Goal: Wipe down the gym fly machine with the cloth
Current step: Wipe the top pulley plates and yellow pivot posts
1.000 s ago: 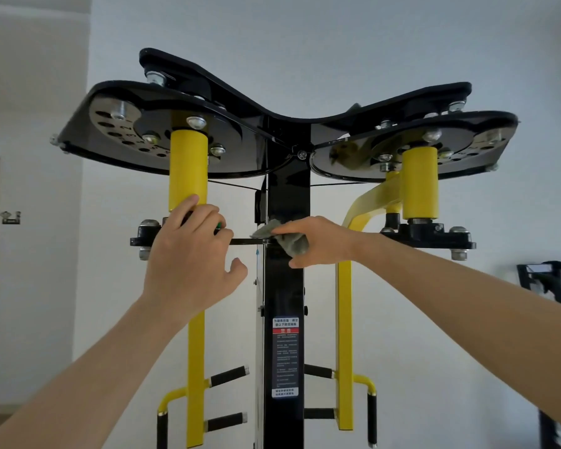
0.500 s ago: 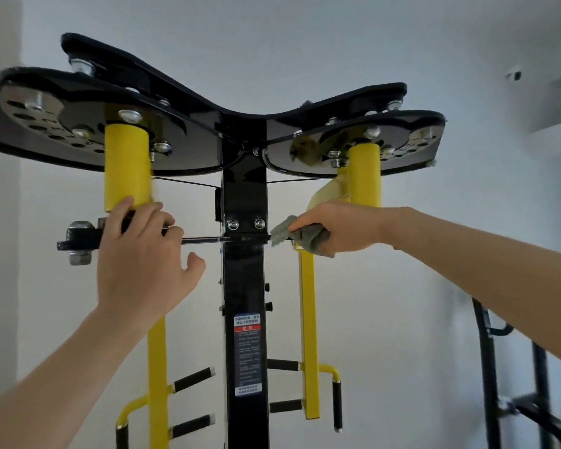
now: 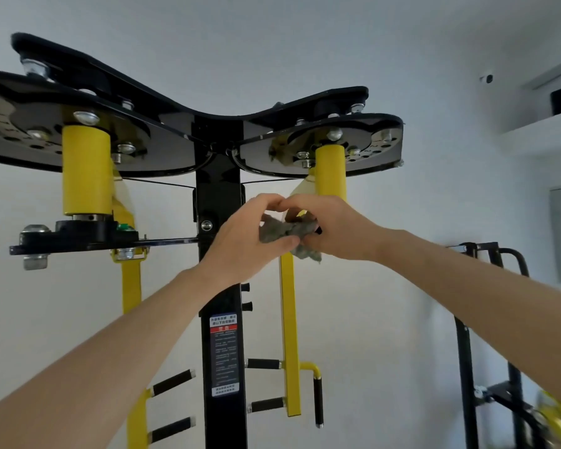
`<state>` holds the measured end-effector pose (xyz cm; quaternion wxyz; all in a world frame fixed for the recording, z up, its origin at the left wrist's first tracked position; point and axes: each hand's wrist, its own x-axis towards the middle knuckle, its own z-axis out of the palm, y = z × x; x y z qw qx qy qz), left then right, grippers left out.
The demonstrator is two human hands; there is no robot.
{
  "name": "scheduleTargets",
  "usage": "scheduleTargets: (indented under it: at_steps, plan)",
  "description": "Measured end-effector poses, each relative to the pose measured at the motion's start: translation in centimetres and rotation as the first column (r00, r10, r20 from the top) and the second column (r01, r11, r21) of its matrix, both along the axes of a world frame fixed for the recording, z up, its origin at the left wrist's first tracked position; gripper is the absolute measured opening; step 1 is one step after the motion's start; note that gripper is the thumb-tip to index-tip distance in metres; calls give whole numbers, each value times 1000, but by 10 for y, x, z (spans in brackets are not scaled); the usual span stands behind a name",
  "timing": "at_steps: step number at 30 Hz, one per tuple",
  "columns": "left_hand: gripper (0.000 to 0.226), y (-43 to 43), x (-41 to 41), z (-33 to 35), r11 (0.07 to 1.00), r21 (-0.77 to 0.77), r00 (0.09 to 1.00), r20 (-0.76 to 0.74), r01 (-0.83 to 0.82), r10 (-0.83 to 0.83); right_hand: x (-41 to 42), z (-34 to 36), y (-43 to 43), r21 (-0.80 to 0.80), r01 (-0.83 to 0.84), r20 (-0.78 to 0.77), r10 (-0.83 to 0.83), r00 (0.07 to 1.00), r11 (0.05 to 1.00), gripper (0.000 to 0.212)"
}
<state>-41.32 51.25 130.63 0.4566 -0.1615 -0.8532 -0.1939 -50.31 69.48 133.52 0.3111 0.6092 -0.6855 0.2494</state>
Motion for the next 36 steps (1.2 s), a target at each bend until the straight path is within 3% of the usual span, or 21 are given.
scheduleTargets:
  at_steps: [5,8,10,12,14,15,17,20,27,30,33,36]
  plan:
    - [45,15,-18,17,996,15,996,-43,82,-82,-15,-12,10,-298,16,2,-16,1000,954,49]
    - [28,16,-26,27,997,-82,998,-66,7,-12,-27,-18,20,-380,37,0,-41,999,924,52]
    - [19,12,-31,36,991,-85,983,-160,-102,87,-37,-22,26,-449,126,-8,-146,989,884,56]
    - [15,8,-34,44,979,-10,935,-299,-204,191,-45,-24,29,-494,261,91,-249,964,829,60]
    - [13,8,-38,48,969,43,898,-369,-241,240,-50,-25,29,-462,325,355,-164,920,825,63]
    - [12,10,-42,48,972,29,914,-336,-232,228,-53,-26,27,-438,322,494,-75,866,839,64]
    - [9,15,-51,45,988,-51,983,-114,-147,141,-58,-29,24,-440,270,643,90,761,856,58]
    - [11,12,-60,41,995,-101,991,132,-4,17,-63,-37,20,-524,227,596,164,786,821,33]
    - [18,-27,-53,39,980,-199,970,242,27,22,-65,-46,14,-632,197,593,304,746,749,34]
    - [24,-40,-48,41,968,-248,965,243,-37,100,-63,-53,11,-675,205,578,336,744,708,33]
    - [21,-47,-46,39,973,-221,969,221,-65,115,-62,-62,7,-718,199,554,374,744,667,26]
    - [20,-37,-47,29,990,-142,985,170,12,12,-61,-67,4,-762,193,519,406,752,618,23]
